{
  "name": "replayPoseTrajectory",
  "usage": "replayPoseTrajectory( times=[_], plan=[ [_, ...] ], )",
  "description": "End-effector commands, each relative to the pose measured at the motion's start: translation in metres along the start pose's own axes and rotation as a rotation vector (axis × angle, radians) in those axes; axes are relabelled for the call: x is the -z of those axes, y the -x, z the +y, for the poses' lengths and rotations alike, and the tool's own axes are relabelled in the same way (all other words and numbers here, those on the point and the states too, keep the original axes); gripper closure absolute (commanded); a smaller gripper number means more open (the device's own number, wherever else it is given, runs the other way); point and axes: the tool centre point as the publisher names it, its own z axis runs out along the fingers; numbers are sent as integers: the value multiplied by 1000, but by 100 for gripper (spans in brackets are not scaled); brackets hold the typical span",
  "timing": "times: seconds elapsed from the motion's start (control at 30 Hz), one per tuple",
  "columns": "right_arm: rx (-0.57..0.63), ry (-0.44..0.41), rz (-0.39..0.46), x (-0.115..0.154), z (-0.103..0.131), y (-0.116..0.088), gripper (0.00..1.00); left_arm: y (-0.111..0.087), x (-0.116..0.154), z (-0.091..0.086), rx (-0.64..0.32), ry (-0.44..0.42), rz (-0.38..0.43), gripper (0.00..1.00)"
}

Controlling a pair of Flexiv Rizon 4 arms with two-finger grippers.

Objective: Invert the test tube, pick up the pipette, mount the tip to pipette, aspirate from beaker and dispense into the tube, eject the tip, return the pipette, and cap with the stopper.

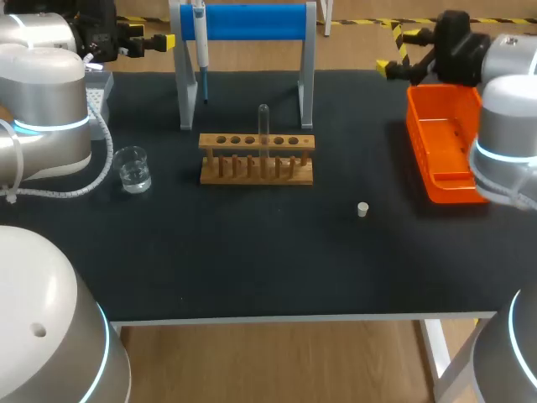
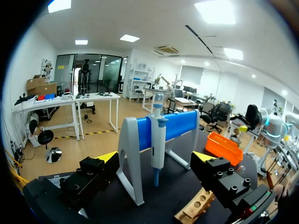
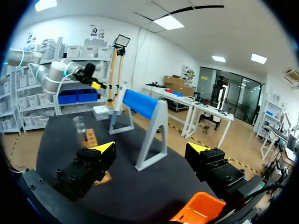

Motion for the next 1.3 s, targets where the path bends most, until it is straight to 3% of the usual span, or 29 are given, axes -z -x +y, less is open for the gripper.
replayPoseTrajectory(
  times=[0.03, 0.33, 0.53, 1.0, 1.3],
  plan=[
    [23, 36, 33, 29, -11, -36, 0, 0, 0, 0, 0, -2, 0, 0],
    [45, 134, 189, 22, -32, -105, 0, 0, 0, 0, 0, -2, 0, 0],
    [26, 169, 241, 10, -39, -134, 0, 0, 0, 0, 0, -2, 0, 0],
    [75, 134, 305, -13, -62, -178, 0, 0, 0, 0, 0, -2, 0, 0],
    [97, 120, 308, -14, -65, -182, 0, 0, 0, 0, 0, -2, 0, 0]
  ],
)
